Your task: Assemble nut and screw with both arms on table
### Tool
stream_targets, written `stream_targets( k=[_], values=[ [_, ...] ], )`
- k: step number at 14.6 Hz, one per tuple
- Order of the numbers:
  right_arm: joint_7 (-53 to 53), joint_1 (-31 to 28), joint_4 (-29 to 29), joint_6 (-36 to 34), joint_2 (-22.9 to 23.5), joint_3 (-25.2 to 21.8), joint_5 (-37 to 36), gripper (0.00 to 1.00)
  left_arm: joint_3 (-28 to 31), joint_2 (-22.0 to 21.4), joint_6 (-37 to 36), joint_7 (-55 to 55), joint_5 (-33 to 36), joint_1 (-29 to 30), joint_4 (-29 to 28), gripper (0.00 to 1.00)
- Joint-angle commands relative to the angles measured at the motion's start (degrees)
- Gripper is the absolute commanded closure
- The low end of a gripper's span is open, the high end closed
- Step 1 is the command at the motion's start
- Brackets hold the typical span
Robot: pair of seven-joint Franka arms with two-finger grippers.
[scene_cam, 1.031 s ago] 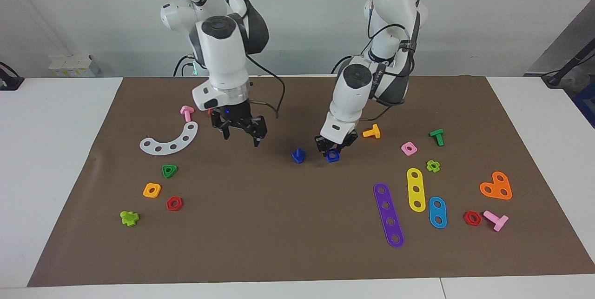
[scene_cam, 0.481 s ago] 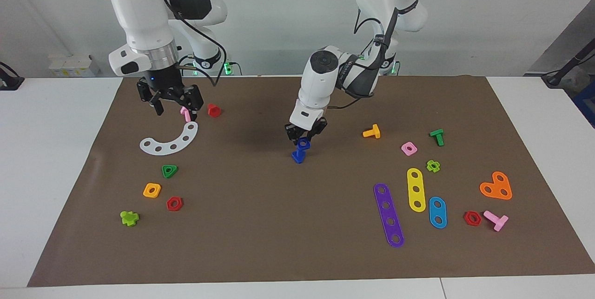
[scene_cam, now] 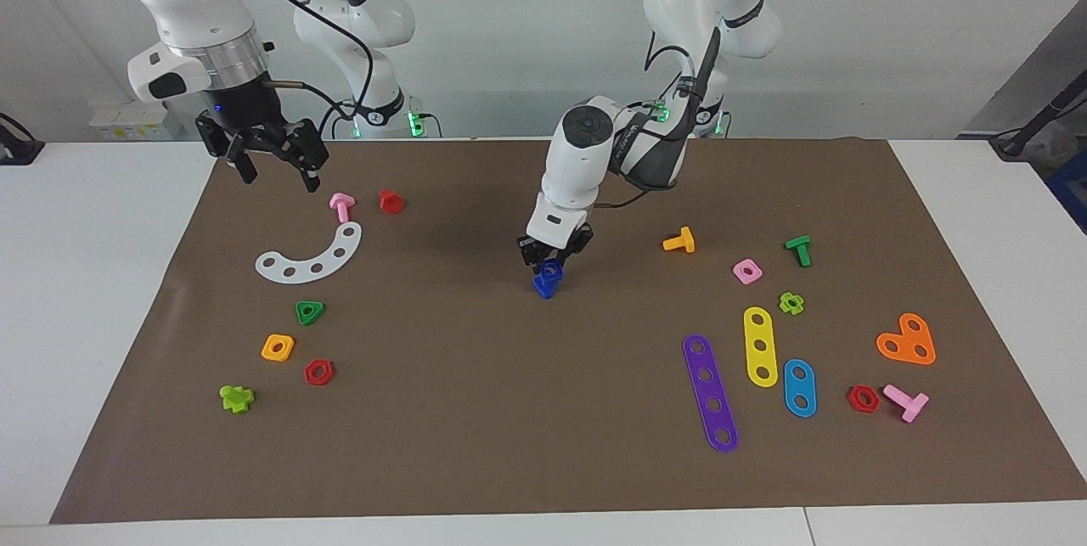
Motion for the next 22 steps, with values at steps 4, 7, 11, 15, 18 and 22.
stream_targets(
  k=[4, 7, 11, 15, 18, 22],
  values=[
    [-2.4, -0.2, -1.5, -2.4, -0.4, 0.6, -1.2, 0.00, 0.8, 1.8, 1.6, -0.7, 0.6, -1.0, 0.5, 1.00],
    [-2.4, -0.1, -2.0, -2.4, -0.7, 0.7, -1.6, 0.00, 0.8, 1.8, 2.6, -0.7, 0.8, -1.1, -0.7, 1.00],
    [-2.5, -0.1, -2.7, -2.4, -1.2, 0.8, -1.6, 0.00, 0.8, 1.8, 2.5, -0.3, 1.0, -0.9, -0.3, 0.31],
    [-2.5, -0.1, -3.5, -2.3, -1.5, 0.8, -1.7, 0.00, 0.7, 1.8, 1.7, 0.3, 3.5, -0.4, 1.1, 0.00],
    [-3.2, -0.1, -3.8, -2.3, -1.7, 0.8, -1.6, 0.00, 0.8, 3.1, -6.4, 2.9, 3.5, 1.7, 8.1, 0.00],
    [-3.5, -0.2, -3.8, -2.4, -1.7, 0.8, -1.7, 0.00, 0.2, 1.8, -17.0, 13.3, 1.0, 9.7, 13.3, 0.00]
  ],
)
